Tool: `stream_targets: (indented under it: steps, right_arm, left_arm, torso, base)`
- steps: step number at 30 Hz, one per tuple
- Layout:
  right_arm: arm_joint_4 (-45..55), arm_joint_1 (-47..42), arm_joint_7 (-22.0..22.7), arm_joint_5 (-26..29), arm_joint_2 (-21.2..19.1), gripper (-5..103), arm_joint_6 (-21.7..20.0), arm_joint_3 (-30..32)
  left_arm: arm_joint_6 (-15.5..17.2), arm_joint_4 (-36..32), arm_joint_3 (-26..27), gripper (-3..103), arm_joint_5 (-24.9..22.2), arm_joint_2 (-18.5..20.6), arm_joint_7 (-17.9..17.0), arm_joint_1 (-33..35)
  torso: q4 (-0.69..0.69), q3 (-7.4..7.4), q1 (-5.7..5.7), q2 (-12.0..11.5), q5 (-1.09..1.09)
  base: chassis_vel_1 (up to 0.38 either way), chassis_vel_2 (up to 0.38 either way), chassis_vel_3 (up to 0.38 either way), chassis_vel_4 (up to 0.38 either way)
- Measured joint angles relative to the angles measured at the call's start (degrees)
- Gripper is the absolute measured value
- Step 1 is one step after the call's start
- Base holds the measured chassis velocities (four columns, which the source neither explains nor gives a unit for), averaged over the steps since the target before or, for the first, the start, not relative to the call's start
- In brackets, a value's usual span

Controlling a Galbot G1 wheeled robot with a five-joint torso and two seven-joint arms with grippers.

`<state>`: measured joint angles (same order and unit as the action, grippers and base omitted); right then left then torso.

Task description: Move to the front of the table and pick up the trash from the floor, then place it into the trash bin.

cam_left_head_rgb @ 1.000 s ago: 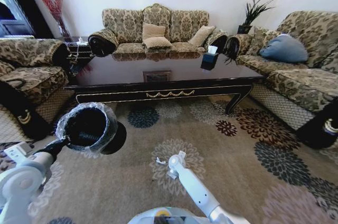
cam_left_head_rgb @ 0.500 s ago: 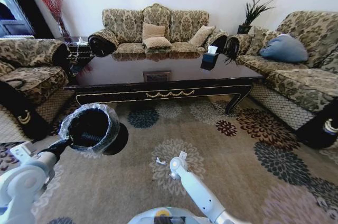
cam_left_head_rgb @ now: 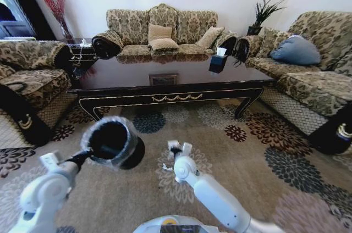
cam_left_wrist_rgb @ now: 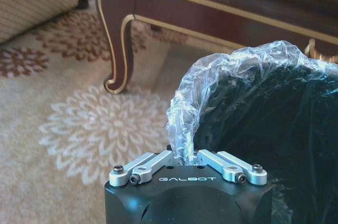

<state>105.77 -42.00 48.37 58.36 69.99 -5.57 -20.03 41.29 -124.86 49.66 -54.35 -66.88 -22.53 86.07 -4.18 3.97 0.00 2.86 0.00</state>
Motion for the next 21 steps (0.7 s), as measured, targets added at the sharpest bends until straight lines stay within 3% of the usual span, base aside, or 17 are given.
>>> stream_targets:
  steps: [8,13,15,18,21]
  right_arm:
    - [1.8,11.7,-10.6,-2.2,-1.0,0,9.4,-9.5]
    - [1.0,16.7,-13.1,-4.5,-0.1,0,11.9,-17.5]
    - [1.0,16.8,-13.2,-4.6,0.0,0,12.0,-17.7]
    - [-1.6,22.3,-14.2,-7.6,1.4,0,13.4,-26.3]
    - [-2.8,24.0,-14.2,-8.2,2.6,0,13.5,-29.0]
  left_arm:
    - [-0.3,3.2,-6.1,2,4.3,0.6,0.1,-0.7]
    - [-0.3,3.9,-6.8,2,3.8,1.4,0.1,-2.1]
    - [-0.3,3.9,-6.8,2,3.8,1.4,0.1,-2.1]
    - [-0.3,4.5,-6.9,2,3.2,2.1,0.1,-3.4]
    - [-0.3,4.5,-6.7,2,2.7,2.2,0.1,-3.8]
  torso:
    - [0.01,0.0,0.0,0.0,0.0]
    - [0.0,0.0,0.0,0.0,0.0]
    - [0.0,0.0,0.0,0.0,0.0]
    - [0.0,0.01,0.0,0.0,-0.01]
    - [0.01,0.0,0.0,0.0,-0.01]
  base:
    - [0.0,0.0,0.0,0.0]
    - [0.0,0.0,0.0,0.0]
    - [0.0,0.0,0.0,0.0]
    - [0.0,0.0,0.0,0.0]
    - [0.0,0.0,0.0,0.0]
